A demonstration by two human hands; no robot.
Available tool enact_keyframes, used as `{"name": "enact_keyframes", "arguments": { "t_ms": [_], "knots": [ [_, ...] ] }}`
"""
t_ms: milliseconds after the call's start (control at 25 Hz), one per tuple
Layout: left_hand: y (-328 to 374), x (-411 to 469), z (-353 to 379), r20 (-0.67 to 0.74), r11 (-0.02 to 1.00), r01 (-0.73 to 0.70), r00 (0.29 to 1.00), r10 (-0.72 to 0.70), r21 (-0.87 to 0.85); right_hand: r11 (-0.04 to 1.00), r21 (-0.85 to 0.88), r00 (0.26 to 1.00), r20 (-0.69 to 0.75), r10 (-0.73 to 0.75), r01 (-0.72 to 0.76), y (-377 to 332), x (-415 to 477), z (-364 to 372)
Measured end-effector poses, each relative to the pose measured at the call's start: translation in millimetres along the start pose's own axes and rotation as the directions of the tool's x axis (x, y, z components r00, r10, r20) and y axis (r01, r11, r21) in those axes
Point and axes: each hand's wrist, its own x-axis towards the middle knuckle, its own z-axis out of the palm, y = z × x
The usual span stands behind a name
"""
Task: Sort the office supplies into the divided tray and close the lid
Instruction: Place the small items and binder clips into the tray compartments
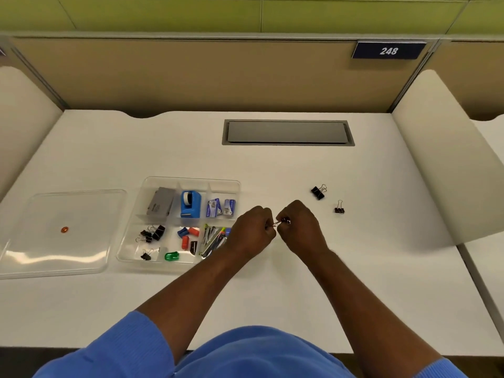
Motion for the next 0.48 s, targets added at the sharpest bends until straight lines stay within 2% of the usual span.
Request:
{"name": "enact_keyframes", "arguments": {
  "t_ms": [200, 480],
  "knots": [
    [-60.0, -23.1, -56.2, -0.013, 0.999, -0.016, 1.000, 0.015, -0.046, 0.999, 0.048, 0.999, -0.053, -0.004, 0.006, -70.3, -4.6, 51.1],
    [-183.1, -68.3, -135.3, -0.010, 1.000, 0.019, 1.000, -0.020, -0.016, 0.999, 0.048, 1.000, 0.024, -0.018, 0.016, -172.1, -22.1, 152.5]
  ]
}}
